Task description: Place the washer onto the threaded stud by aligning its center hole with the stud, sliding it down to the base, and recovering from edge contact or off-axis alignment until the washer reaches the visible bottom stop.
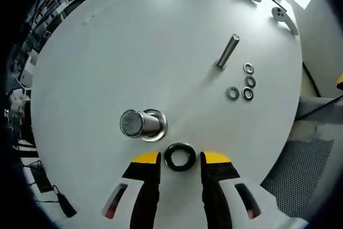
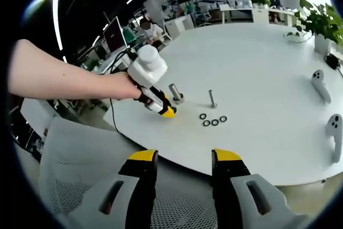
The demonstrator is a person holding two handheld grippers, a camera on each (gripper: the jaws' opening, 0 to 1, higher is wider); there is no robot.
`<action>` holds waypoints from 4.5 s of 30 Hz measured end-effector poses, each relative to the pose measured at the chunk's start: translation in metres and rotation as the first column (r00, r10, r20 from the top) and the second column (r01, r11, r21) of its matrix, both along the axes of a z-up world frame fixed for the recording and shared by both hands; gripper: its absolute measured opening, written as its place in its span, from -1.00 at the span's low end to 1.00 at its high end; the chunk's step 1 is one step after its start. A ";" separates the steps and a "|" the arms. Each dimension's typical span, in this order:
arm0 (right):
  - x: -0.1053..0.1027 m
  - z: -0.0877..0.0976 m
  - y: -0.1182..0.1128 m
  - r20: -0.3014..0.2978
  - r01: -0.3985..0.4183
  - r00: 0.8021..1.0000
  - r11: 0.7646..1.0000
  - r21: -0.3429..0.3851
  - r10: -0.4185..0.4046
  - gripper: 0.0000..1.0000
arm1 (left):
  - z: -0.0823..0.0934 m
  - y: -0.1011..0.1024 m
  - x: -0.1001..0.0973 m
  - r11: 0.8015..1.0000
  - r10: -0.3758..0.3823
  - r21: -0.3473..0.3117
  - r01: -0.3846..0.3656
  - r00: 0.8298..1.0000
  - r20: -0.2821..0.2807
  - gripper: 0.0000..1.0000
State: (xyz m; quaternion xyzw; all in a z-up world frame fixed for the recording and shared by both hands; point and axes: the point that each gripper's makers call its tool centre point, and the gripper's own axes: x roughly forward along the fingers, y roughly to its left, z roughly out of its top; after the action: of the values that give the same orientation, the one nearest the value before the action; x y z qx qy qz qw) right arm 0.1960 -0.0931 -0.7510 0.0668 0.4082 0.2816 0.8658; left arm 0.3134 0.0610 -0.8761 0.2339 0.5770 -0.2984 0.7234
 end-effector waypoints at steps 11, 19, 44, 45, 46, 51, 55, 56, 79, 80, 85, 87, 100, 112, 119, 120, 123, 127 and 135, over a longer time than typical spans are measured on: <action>0.000 0.001 0.000 0.000 0.007 1.000 1.000 0.011 -0.007 -0.16 | 0.001 0.001 -0.001 0.998 -0.067 0.011 0.067 0.998 -0.006 -0.44; 0.000 0.001 0.002 -0.001 0.006 1.000 1.000 0.021 -0.006 -0.16 | 0.000 0.003 -0.003 0.998 -0.065 0.026 0.065 0.998 -0.018 -0.44; -0.002 0.000 0.005 -0.018 -0.007 1.000 0.999 0.032 0.008 -0.16 | -0.002 0.002 -0.002 0.997 -0.028 0.073 0.032 0.997 -0.067 -0.43; -0.003 0.000 0.005 -0.019 -0.008 1.000 0.999 0.033 0.008 -0.16 | -0.002 0.002 -0.002 0.997 -0.027 0.073 0.032 0.997 -0.068 -0.43; -0.003 0.000 0.005 -0.021 -0.008 1.000 0.999 0.034 0.009 -0.16 | -0.002 0.002 -0.002 0.997 -0.027 0.073 0.032 0.997 -0.069 -0.43; -0.003 -0.001 0.005 -0.024 -0.010 1.000 0.999 0.033 0.011 -0.18 | -0.002 0.002 -0.002 0.996 -0.036 0.079 0.042 0.996 -0.077 -0.43; -0.004 -0.001 0.006 -0.028 -0.015 0.999 0.999 0.034 0.016 -0.21 | -0.002 0.002 -0.002 0.995 -0.048 0.079 0.054 0.996 -0.080 -0.43; -0.004 -0.001 0.006 -0.029 -0.016 0.999 0.999 0.034 0.017 -0.21 | -0.002 0.002 -0.002 0.996 -0.047 0.078 0.053 0.996 -0.080 -0.43; -0.005 -0.003 0.007 -0.038 -0.020 0.999 0.999 0.032 0.021 -0.21 | -0.003 0.004 0.000 0.989 -0.092 0.107 0.103 0.990 -0.103 -0.56; -0.006 -0.003 0.007 -0.040 -0.020 0.999 0.999 0.033 0.021 -0.21 | -0.003 0.003 0.000 0.989 -0.092 0.109 0.104 0.990 -0.108 -0.56; -0.004 -0.001 0.006 -0.033 -0.011 0.999 0.999 0.041 0.012 -0.21 | -0.003 0.003 -0.001 0.987 -0.086 0.124 0.101 0.989 -0.121 -0.56; -0.004 -0.001 0.006 -0.032 -0.008 0.999 0.999 0.044 0.009 -0.21 | -0.003 0.004 -0.001 0.987 -0.085 0.123 0.100 0.989 -0.120 -0.56; -0.003 0.000 0.005 -0.029 0.005 1.000 0.999 0.054 -0.003 -0.21 | -0.001 0.005 -0.001 0.994 -0.071 0.076 0.076 0.996 -0.056 -0.59; -0.002 0.001 0.005 -0.026 0.014 1.000 0.998 0.062 -0.013 -0.21 | -0.002 0.005 -0.003 0.988 -0.114 0.094 0.122 0.990 -0.085 -0.56; -0.002 0.001 0.005 -0.026 0.009 1.000 0.998 0.059 -0.008 -0.21 | -0.003 0.003 -0.004 0.992 -0.077 0.089 0.085 0.993 -0.090 -0.48; -0.001 0.001 0.005 -0.026 0.010 1.000 0.998 0.059 -0.009 -0.21 | -0.002 0.003 -0.004 0.992 -0.074 0.090 0.083 0.993 -0.090 -0.48; -0.001 0.001 0.006 -0.026 0.010 1.000 0.998 0.060 -0.008 -0.22 | -0.002 0.003 -0.003 0.993 -0.065 0.093 0.073 0.994 -0.085 -0.50; -0.002 0.001 0.006 -0.028 0.010 1.000 0.998 0.059 -0.008 -0.22 | -0.002 0.006 0.000 0.997 -0.037 0.069 0.042 0.997 -0.071 -0.58; -0.001 0.001 0.005 -0.028 0.015 1.000 0.998 0.059 -0.014 -0.22 | 0.000 0.006 -0.002 0.997 -0.056 0.054 0.059 0.997 -0.056 -0.60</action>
State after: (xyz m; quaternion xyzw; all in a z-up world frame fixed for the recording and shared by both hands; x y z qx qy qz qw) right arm 0.1948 -0.0884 -0.7500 0.0992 0.4111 0.2864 0.8598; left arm 0.3114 0.0668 -0.8762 0.2620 0.5976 -0.3094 0.6917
